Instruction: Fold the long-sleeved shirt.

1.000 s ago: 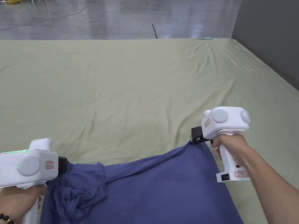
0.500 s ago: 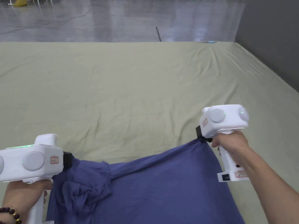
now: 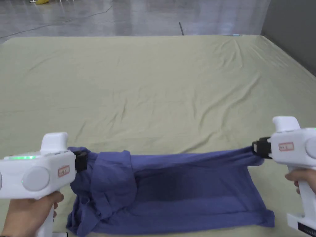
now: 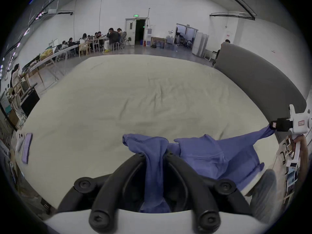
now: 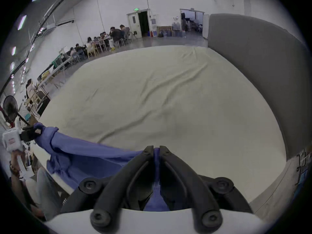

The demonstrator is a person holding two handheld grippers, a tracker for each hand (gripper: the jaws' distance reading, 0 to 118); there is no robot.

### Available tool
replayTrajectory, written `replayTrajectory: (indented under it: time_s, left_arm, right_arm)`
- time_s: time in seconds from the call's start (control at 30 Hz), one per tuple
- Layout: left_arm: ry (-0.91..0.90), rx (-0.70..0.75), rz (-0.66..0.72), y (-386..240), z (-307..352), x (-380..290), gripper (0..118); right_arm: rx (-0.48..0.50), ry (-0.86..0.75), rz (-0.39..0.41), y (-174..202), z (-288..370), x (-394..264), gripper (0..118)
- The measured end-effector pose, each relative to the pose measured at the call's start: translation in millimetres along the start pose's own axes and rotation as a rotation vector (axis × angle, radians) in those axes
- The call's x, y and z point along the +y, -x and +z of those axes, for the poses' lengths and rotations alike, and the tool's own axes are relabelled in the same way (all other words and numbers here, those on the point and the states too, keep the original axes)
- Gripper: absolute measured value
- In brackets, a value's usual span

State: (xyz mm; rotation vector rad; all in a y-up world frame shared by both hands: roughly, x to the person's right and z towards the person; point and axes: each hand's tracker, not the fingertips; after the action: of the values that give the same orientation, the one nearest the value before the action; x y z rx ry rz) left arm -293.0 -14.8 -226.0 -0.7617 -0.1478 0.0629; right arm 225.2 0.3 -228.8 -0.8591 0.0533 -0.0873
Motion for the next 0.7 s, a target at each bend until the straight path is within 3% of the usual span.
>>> replayTrajectory:
  time_s: [0.17,0.3,0.43,0.7]
  left_arm:
    - [0.063,-0.021,0.026,3,9,-62,11]
    - [0.116,-0.026,0.072,6,9,-87,11]
    - [0.157,-0.028,0.07,5,1,-90,11]
    - [0.209,-0.028,0.063,10,-16,-90,11]
  right_arm:
    - [0.001,0.098,0.013,2,5,-65,6]
    - [-0.05,0.171,0.07,-2,-10,-94,6]
    - [-0.1,0.275,0.137,-3,-37,-108,6]
    - [-0.12,0.313,0.138,-2,-54,-107,6]
